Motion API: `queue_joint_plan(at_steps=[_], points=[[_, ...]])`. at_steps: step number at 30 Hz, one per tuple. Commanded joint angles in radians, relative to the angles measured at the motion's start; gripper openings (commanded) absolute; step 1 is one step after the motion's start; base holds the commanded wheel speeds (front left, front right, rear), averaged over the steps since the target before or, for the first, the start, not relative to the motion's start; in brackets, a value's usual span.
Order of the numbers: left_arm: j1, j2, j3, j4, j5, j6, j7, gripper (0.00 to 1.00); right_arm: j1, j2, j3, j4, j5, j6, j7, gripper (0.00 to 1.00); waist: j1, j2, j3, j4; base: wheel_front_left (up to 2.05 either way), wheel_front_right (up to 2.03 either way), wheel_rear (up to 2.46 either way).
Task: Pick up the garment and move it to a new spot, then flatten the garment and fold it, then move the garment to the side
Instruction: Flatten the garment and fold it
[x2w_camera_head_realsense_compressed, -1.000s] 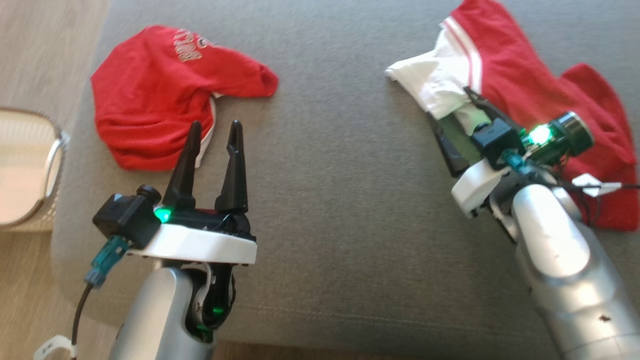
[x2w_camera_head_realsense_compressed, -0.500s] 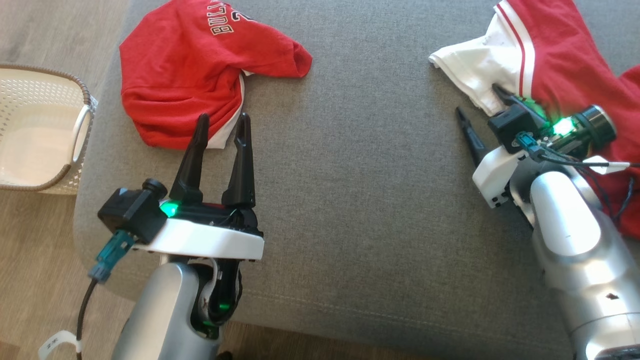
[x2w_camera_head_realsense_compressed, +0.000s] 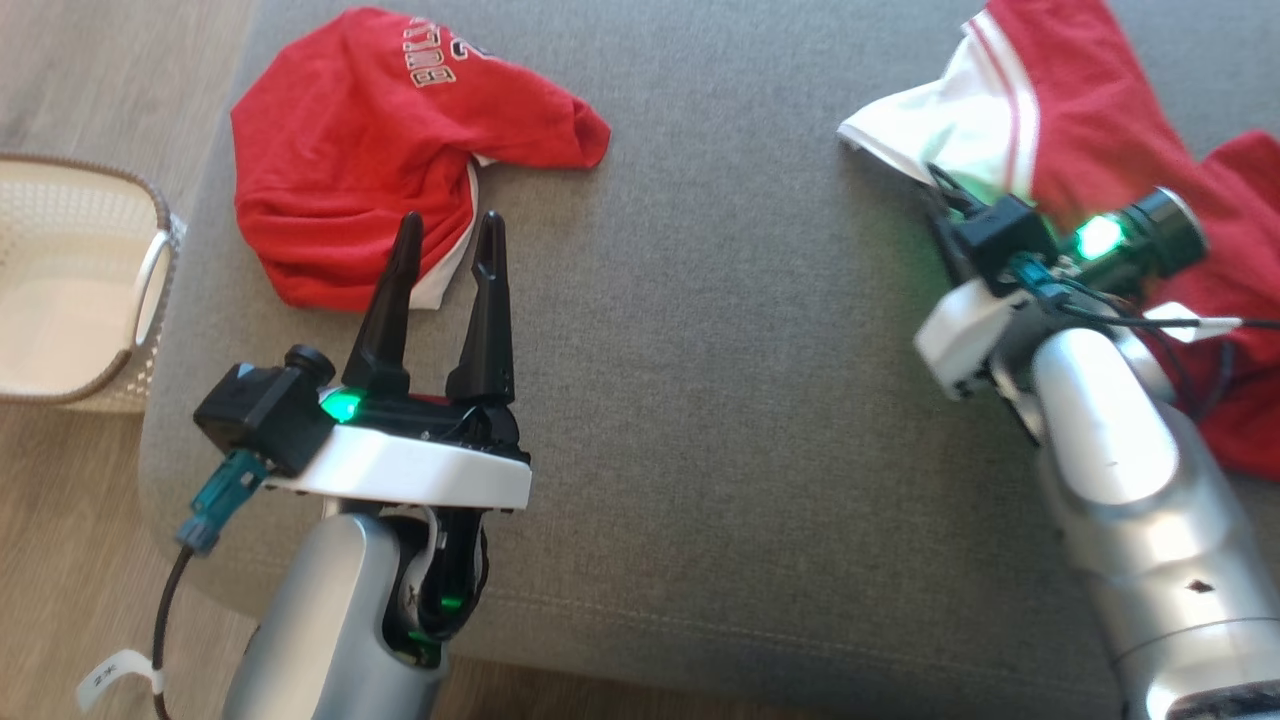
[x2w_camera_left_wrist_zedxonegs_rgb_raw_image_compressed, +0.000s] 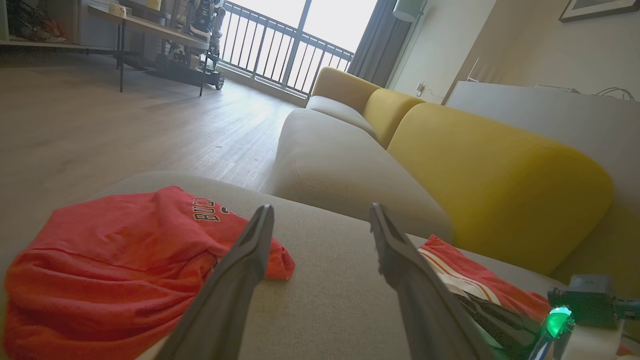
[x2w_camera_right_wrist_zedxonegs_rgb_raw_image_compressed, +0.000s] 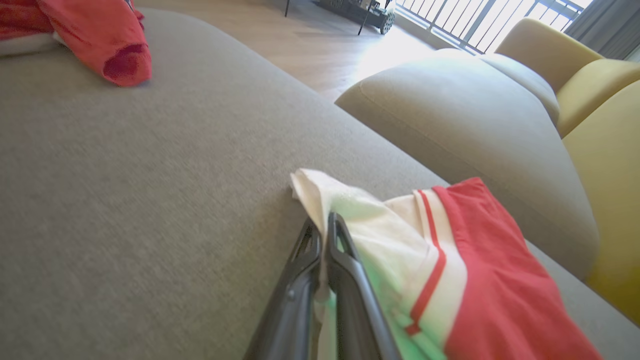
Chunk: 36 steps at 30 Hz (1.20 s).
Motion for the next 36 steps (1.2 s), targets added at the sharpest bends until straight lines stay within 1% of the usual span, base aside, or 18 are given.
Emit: queue_joint_plan(at_steps=[1, 5, 6, 10, 11, 12, 14, 18, 20, 22, 23, 26, 28, 29, 30, 32, 36], points=[[-0.018, 0.008, 0.030, -0.031, 0.003, 0.005, -0.005, 1.00, -0.004, 0.036, 0.047, -0.063, 0.033, 0.000, -0.011, 0.00, 0.0000, 0.0000, -0.022, -0.009, 0.00, 0.00, 0.00], [-0.004, 0.008, 0.035, -0.025, 0.008, 0.003, -0.005, 1.00, 0.015, 0.049, 0.160, -0.167, 0.140, 0.000, -0.012, 0.00, 0.0000, 0.0000, -0.062, -0.022, 0.00, 0.00, 0.00], [0.005, 0.008, 0.036, -0.022, 0.011, 0.002, -0.005, 1.00, 0.020, 0.053, 0.223, -0.236, 0.196, 0.000, -0.012, 0.00, 0.0000, 0.0000, -0.083, -0.029, 0.00, 0.00, 0.00], [0.020, 0.008, 0.038, -0.017, 0.018, 0.000, -0.005, 1.00, 0.019, 0.055, 0.316, -0.393, 0.321, 0.000, -0.012, 0.00, 0.0000, 0.0000, -0.117, -0.042, 0.00, 0.00, 0.00], [0.024, 0.008, 0.038, -0.016, 0.020, 0.000, -0.005, 1.00, 0.017, 0.051, 0.329, -0.435, 0.344, 0.000, -0.012, 0.00, 0.0000, 0.0000, -0.124, -0.045, 0.00, 0.00, 0.00], [0.024, 0.008, 0.038, -0.016, 0.020, 0.000, -0.005, 1.00, 0.017, 0.051, 0.329, -0.435, 0.344, 0.000, -0.012, 0.00, 0.0000, 0.0000, -0.124, -0.045, 0.00, 0.00, 0.00], [0.031, 0.008, 0.037, -0.015, 0.023, 0.000, -0.005, 1.00, 0.019, 0.036, 0.331, -0.505, 0.384, 0.000, -0.004, 0.00, 0.0000, 0.0000, -0.135, -0.048, 0.00, 0.00, 0.00], [0.041, 0.008, 0.032, -0.019, 0.025, -0.001, -0.005, 1.00, 0.026, -0.013, 0.285, -0.586, 0.458, 0.000, 0.086, 0.00, 0.0000, 0.0000, -0.138, -0.046, 0.00, 0.00, 0.00], [0.040, 0.008, 0.020, -0.021, 0.024, -0.004, -0.005, 1.00, 0.018, -0.056, 0.255, -0.581, 0.480, 0.000, 0.128, 0.00, 0.0000, 0.0000, -0.125, -0.038, 0.00, 0.00, 0.00], [0.033, 0.008, 0.005, -0.020, 0.025, -0.011, -0.005, 1.00, -0.007, -0.101, 0.231, -0.537, 0.504, 0.000, 0.160, 0.00, 0.0000, 0.0000, -0.106, -0.027, 0.00, 0.00, 0.00], [0.028, 0.008, -0.003, -0.019, 0.026, -0.014, -0.005, 1.00, -0.029, -0.129, 0.235, -0.502, 0.503, 0.000, 0.171, 0.00, 0.0000, 0.0000, -0.096, -0.020, 0.00, 0.00, 0.00], [0.012, 0.008, -0.024, -0.017, 0.026, -0.021, -0.005, 1.00, -0.114, -0.174, 0.235, -0.369, 0.537, 0.000, 0.181, 0.00, 0.0000, 0.0000, -0.064, 0.006, 0.00, 0.00, 0.00], [0.001, 0.008, -0.035, -0.018, 0.024, -0.023, -0.005, 1.00, -0.182, -0.185, 0.245, -0.269, 0.572, 0.000, 0.180, 0.00, 0.0000, 0.0000, -0.043, 0.024, 0.00, 0.00, 0.00], [-0.004, 0.008, -0.040, -0.019, 0.022, -0.022, -0.005, 1.00, -0.219, -0.195, 0.252, -0.218, 0.574, 0.000, 0.171, 0.33, 0.0000, 0.0000, -0.033, 0.032, 0.00, 0.00, 0.00], [-0.008, 0.008, -0.044, -0.021, 0.020, -0.019, -0.005, 1.00, -0.254, -0.199, 0.255, -0.168, 0.577, 0.000, 0.155, 1.00, 0.0000, 0.0000, -0.024, 0.040, 0.00, 0.00, 0.00], [-0.014, 0.008, -0.049, -0.023, 0.015, -0.017, -0.005, 1.00, -0.312, -0.199, 0.250, -0.055, 0.582, 0.000, 0.140, 1.00, 0.0000, 0.0000, -0.012, 0.053, 0.00, 0.00, 0.00], [-0.016, 0.008, -0.054, -0.024, 0.011, -0.012, -0.005, 1.00, -0.385, -0.188, 0.257, 0.141, 0.552, 0.000, 0.143, 1.00, 0.0000, 0.0000, -0.005, 0.061, 0.00, 0.00, 0.00]])
